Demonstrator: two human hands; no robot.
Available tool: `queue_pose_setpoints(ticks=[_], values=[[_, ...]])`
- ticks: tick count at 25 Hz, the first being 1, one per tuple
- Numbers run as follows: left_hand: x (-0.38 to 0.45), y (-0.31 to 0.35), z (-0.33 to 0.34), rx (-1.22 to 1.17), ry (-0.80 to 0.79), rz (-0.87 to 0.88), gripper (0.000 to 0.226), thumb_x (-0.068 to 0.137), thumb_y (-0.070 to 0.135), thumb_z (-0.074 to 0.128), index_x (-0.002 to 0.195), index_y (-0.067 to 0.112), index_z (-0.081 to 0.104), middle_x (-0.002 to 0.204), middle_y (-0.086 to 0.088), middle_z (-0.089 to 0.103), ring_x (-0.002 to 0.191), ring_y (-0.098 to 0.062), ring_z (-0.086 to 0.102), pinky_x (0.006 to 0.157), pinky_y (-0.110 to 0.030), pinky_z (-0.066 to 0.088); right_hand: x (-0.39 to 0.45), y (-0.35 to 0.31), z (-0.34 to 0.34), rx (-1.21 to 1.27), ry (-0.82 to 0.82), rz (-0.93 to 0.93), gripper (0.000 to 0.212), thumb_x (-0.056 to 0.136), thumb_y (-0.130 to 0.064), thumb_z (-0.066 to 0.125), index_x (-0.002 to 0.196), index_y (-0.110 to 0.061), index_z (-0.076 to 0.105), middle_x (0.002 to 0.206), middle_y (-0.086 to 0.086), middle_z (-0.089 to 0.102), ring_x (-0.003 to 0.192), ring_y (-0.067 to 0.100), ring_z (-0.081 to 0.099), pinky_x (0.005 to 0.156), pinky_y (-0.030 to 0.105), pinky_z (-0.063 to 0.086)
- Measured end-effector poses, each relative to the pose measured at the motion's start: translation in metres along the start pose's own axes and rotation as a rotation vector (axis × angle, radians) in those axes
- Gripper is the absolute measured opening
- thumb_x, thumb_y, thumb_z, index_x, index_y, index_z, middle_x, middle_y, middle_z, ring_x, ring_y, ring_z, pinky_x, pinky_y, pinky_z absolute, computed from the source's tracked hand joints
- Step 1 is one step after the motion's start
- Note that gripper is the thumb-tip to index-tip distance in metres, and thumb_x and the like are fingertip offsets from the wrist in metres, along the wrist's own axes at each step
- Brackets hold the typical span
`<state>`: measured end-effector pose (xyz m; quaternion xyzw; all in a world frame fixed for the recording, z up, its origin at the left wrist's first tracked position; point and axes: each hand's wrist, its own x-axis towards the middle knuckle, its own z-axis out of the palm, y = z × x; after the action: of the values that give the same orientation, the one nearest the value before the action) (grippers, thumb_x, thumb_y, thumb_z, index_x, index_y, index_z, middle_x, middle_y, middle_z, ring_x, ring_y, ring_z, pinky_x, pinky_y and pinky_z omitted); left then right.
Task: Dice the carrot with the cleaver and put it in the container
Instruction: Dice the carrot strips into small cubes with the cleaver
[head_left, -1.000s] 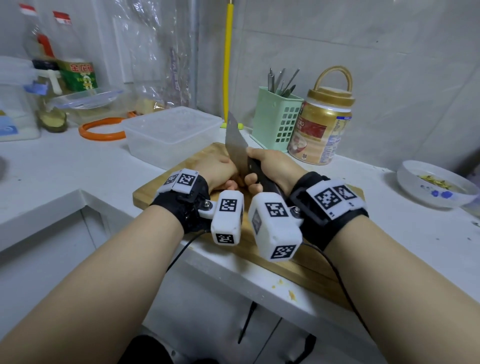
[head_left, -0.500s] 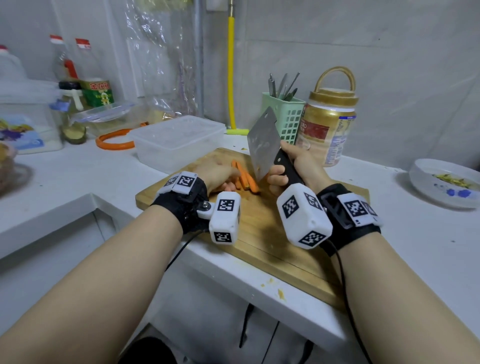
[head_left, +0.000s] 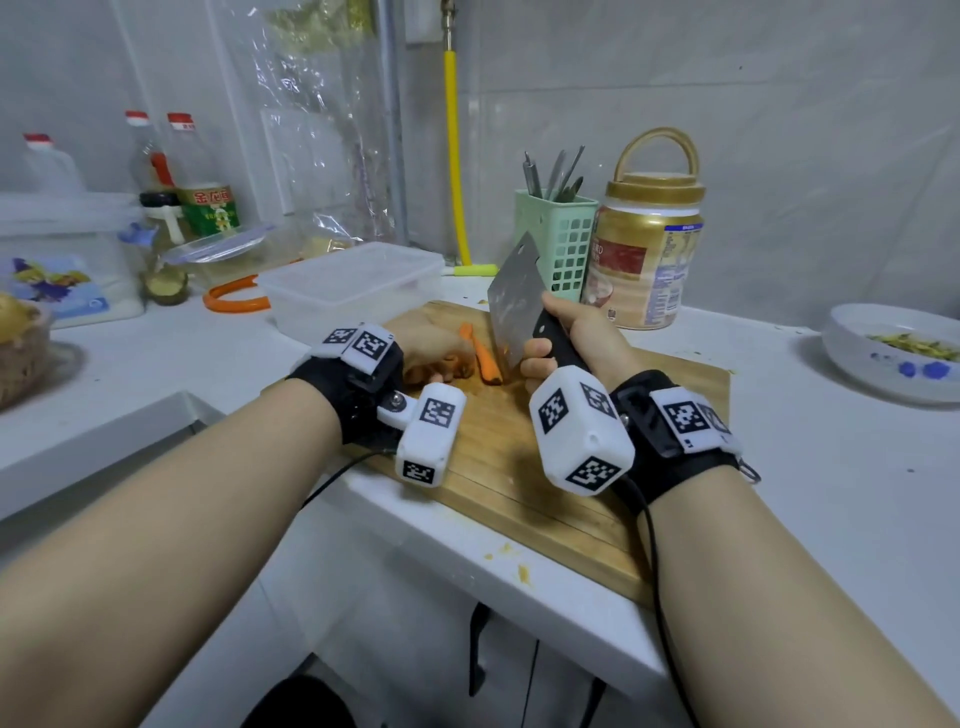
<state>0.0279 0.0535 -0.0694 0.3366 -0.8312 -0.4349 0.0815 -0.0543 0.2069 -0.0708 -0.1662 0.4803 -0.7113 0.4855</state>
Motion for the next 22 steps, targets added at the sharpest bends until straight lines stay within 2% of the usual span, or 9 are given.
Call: queue_pose_setpoints(ticks=[2,4,7,11,14,16,19,22], values=[[-0.001,0.004,0.002,0.103,-0.005,0.007,0.026,0.076,0.02,0.078,0.069,0.012,0.054,0.062,-0.007,0.054,0.049,-0.016,0.048,0.041,-0.015,0.038,-0.001,0.0,0.001,-0.001,0.012,0.008,0.026,0.1,-0.041,0.042,0.09,-0.017,0.042,0.046,-0.001,0.037,0.032,0.012,0.032,0.037,0.014,0.027],[0.001,0.007,0.002,0.243,0.011,0.016,0.028,0.071,0.026,0.082,0.072,0.011,0.058,0.07,-0.007,0.06,0.061,-0.019,0.054,0.057,-0.024,0.046,-0.001,-0.001,0.0,0.004,0.026,0.006,0.026,0.1,-0.04,0.042,0.089,-0.016,0.042,0.046,0.0,0.037,0.033,0.012,0.032,0.037,0.014,0.028],[0.007,0.011,-0.004,0.452,0.09,0.024,0.027,0.075,0.028,0.077,0.067,0.013,0.056,0.066,-0.003,0.059,0.066,-0.018,0.056,0.059,-0.026,0.043,-0.001,-0.002,-0.003,0.018,0.042,0.007,0.023,0.099,-0.04,0.044,0.097,-0.017,0.039,0.046,0.0,0.038,0.033,0.013,0.033,0.037,0.013,0.029],[0.02,0.009,-0.017,0.527,0.153,-0.016,0.028,0.079,0.031,0.075,0.072,0.012,0.056,0.074,-0.004,0.061,0.079,-0.021,0.059,0.068,-0.028,0.045,-0.004,-0.002,-0.004,0.06,0.031,0.018,0.026,0.098,-0.041,0.045,0.103,-0.017,0.036,0.046,-0.001,0.038,0.033,0.012,0.034,0.037,0.014,0.031],[0.031,0.006,-0.026,0.568,0.18,-0.017,0.034,0.075,0.037,0.077,0.075,0.012,0.054,0.083,-0.006,0.061,0.088,-0.025,0.06,0.075,-0.031,0.048,-0.007,-0.003,-0.003,0.045,0.038,0.051,0.034,0.097,-0.041,0.048,0.082,-0.012,0.036,0.041,0.0,0.037,0.03,0.013,0.034,0.034,0.014,0.031],[0.037,0.005,-0.032,0.597,0.179,-0.013,0.037,0.068,0.041,0.08,0.077,0.013,0.057,0.088,-0.007,0.067,0.087,-0.026,0.063,0.081,-0.033,0.053,-0.008,-0.003,-0.004,0.028,0.052,0.054,0.036,0.097,-0.04,0.049,0.074,-0.017,0.033,0.039,0.0,0.036,0.029,0.013,0.034,0.034,0.016,0.03],[0.043,0.008,-0.039,0.594,0.146,-0.023,0.037,0.064,0.041,0.081,0.081,0.013,0.065,0.083,-0.006,0.07,0.082,-0.026,0.066,0.084,-0.037,0.054,-0.009,-0.004,-0.007,0.061,0.052,0.037,0.039,0.097,-0.041,0.048,0.07,-0.017,0.034,0.04,-0.001,0.036,0.031,0.013,0.035,0.042,0.021,0.029],[0.03,0.023,-0.035,0.564,0.127,0.042,0.039,0.072,0.045,0.078,0.077,0.01,0.064,0.071,-0.005,0.063,0.073,-0.022,0.062,0.071,-0.03,0.05,-0.007,-0.005,-0.009,0.077,0.041,0.012,0.037,0.096,-0.042,0.049,0.074,-0.017,0.034,0.041,-0.001,0.036,0.032,0.012,0.034,0.045,0.021,0.026]])
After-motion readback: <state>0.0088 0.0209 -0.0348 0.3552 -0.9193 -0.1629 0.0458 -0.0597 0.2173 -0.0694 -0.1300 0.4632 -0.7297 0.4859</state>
